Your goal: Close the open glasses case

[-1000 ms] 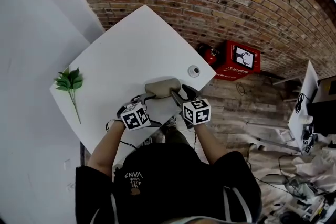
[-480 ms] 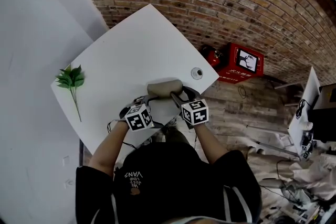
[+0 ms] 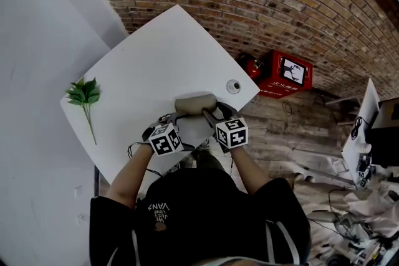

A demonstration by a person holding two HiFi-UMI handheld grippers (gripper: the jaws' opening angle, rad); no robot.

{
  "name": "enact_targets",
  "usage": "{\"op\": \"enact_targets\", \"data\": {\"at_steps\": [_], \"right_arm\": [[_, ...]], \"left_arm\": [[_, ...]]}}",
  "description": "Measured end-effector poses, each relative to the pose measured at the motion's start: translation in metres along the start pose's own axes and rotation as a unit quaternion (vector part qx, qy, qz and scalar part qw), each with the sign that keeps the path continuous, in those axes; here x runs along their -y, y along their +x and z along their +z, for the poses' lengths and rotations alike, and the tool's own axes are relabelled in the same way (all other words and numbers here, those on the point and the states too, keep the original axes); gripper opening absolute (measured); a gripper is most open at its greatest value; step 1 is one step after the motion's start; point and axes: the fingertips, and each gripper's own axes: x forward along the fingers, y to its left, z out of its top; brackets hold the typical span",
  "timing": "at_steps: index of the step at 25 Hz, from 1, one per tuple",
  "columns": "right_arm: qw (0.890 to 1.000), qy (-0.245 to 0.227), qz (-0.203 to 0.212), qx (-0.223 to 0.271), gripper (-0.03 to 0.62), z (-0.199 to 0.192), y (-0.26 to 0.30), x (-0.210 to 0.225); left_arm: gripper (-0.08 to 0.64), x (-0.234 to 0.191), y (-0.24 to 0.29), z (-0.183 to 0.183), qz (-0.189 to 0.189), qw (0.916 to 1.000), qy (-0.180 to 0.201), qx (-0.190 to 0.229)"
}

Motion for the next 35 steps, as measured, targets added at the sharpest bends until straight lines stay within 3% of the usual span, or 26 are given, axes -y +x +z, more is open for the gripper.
{"op": "enact_targets", "data": {"at_steps": [15,24,28,30,33,35], "right_arm": [[0.999,0.018,-0.021,0.024,0.255,0.000,-0.019,-0.011],[0.997,0.029,-0.049,0.059,0.238,-0.002,-0.046,-0.023],[0.994,0.035,-0.063,0.078,0.227,-0.003,-0.062,-0.032],[0.993,0.038,-0.070,0.087,0.220,-0.004,-0.071,-0.037],[0.991,0.041,-0.083,0.100,0.207,-0.007,-0.083,-0.047],[0.989,0.042,-0.089,0.107,0.205,-0.009,-0.092,-0.054]], "left_arm": [[0.568,-0.002,-0.017,0.000,0.027,0.9993,0.001,0.025],[0.567,0.008,-0.038,0.002,0.067,0.9953,-0.008,0.070],[0.564,0.012,-0.051,0.011,0.100,0.9893,-0.004,0.106],[0.524,0.012,-0.061,0.015,0.129,0.9836,-0.002,0.126],[0.371,0.010,-0.081,0.019,0.171,0.9714,-0.015,0.164],[0.311,0.010,-0.098,0.021,0.191,0.9613,-0.034,0.196]]}}
